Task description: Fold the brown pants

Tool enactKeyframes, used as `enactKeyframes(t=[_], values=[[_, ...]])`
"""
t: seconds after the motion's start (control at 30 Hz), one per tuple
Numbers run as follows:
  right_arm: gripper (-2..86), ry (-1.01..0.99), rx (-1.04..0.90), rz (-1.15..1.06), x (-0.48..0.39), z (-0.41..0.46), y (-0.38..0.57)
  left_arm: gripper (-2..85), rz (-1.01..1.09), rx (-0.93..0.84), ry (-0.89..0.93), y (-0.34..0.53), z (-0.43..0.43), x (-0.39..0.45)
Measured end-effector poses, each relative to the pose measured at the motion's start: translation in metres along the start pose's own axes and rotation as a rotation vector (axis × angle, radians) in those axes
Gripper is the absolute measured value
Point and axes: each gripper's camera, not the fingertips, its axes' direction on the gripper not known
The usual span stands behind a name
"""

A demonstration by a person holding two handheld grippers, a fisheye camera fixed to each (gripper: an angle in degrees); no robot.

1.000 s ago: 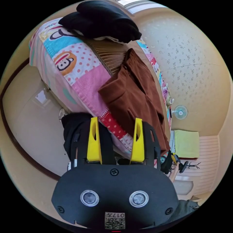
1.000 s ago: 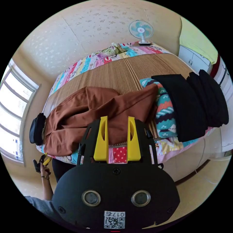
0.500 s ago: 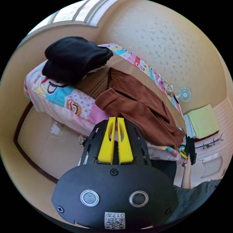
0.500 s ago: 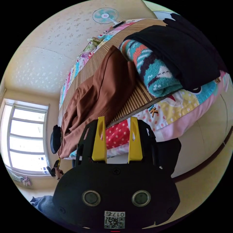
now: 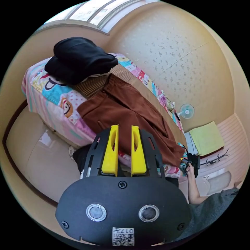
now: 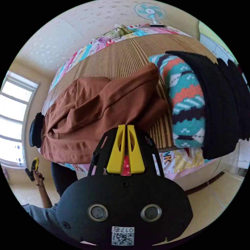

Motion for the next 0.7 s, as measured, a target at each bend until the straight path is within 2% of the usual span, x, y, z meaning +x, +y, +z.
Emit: enactKeyframes(t=[0.1, 0.2, 0.27, 0.3, 0.37, 0.43, 0.53, 0.6, 0.63, 0.7], values=[[1.4, -0.007, 0.094, 0.009, -0.019, -0.051, 0.026, 7.7, 0.082, -0.035, 0.09, -0.007, 0.024, 0.031], [1.2, 0.049, -0.039, 0.129, -0.003, -0.027, 0.053, 7.7, 0.158, -0.123, 0.132, -0.01, 0.063, 0.062], [1.4, 0.244, -0.11, 0.282, 0.01, -0.002, 0.076, 7.7, 0.199, -0.235, 0.137, -0.009, 0.102, 0.084], [1.5, 0.269, -0.095, 0.298, 0.007, -0.003, 0.079, 7.8, 0.204, -0.258, 0.145, -0.009, 0.111, 0.088], [2.4, 0.187, 0.057, 0.182, -0.034, -0.014, 0.08, 7.8, 0.228, -0.337, 0.209, -0.003, 0.144, 0.109], [3.7, 0.095, 0.099, 0.012, -0.084, -0.012, 0.059, 7.8, 0.257, -0.403, 0.216, 0.002, 0.168, 0.126], [7.3, -0.018, 0.076, -0.167, -0.172, 0.007, -0.001, 7.8, 0.32, -0.544, 0.151, 0.014, 0.212, 0.154], [8.7, -0.052, 0.078, -0.252, -0.221, 0.023, -0.038, 7.3, 0.351, -0.681, 0.034, 0.023, 0.245, 0.165], [9.6, -0.051, 0.061, -0.297, -0.252, 0.041, -0.063, 5.0, 0.377, -0.706, -0.034, 0.026, 0.258, 0.169], [11.1, -0.044, -0.028, -0.35, -0.292, 0.079, -0.097, 2.5, 0.348, -0.729, -0.043, 0.019, 0.266, 0.17]])
